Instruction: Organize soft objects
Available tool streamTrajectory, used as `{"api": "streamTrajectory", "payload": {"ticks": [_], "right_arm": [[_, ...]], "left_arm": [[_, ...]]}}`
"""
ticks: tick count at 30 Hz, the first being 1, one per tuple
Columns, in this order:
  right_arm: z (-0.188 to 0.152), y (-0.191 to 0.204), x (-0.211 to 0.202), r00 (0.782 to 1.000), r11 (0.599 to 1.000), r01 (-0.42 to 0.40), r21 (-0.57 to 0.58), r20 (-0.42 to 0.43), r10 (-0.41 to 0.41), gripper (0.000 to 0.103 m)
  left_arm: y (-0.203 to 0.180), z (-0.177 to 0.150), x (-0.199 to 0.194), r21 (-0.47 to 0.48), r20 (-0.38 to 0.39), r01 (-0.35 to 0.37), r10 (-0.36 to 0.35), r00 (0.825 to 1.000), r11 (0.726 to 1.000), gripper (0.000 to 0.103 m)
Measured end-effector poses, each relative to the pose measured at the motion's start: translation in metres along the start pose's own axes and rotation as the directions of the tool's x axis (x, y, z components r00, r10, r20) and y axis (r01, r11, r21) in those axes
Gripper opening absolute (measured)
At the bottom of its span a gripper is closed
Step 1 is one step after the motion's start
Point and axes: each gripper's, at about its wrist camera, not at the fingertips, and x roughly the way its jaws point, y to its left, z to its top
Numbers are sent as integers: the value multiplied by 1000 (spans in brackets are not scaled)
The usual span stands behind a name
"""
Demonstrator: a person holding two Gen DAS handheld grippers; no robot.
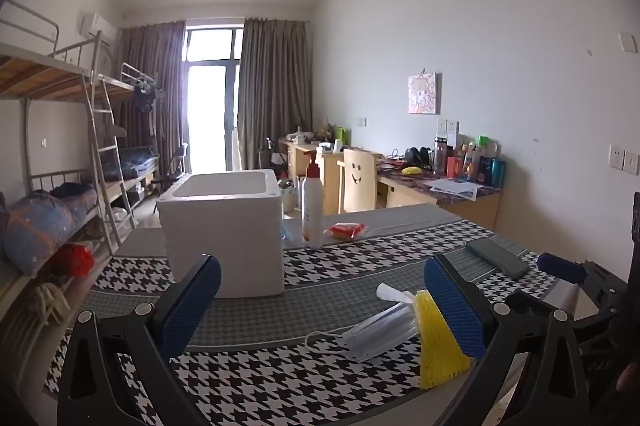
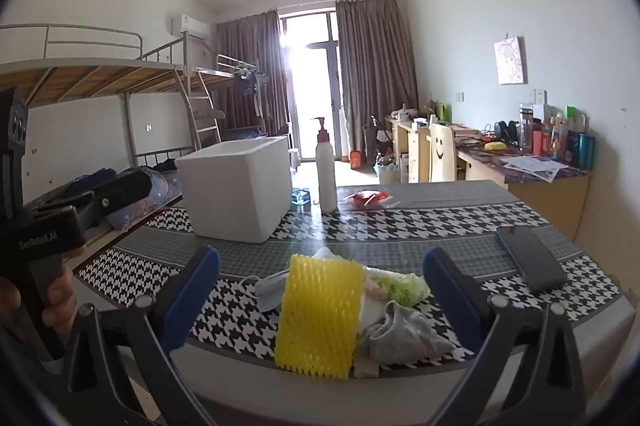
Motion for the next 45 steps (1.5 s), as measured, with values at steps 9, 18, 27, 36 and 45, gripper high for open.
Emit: {"api": "streamTrajectory", "payload": {"ticks": [9,18,27,36,45], "right_arm": [[2,-2,-1,1000,1000,-2,7,-5,2,103],[2,2,-1,1000,1000,2,-3,4,-2,103],[1,5,-2,1000,1000,5,-5,8,-5,103],[2,5,-2,1000,1000,10,1,7,-10,103],[1,2,-1,1000,1000,15,6,0,-15,103]], "left_arm": [[8,1,5,-36,-12,-3,3,1000,999,102],[1,-1,-2,-6,12,-14,14,1000,1000,102],[4,-3,-1,-30,2,-4,4,1000,1000,102],[5,-4,2,-28,-9,-12,12,1000,1000,102],[5,-5,2,-23,-16,-3,3,1000,1000,102]]}}
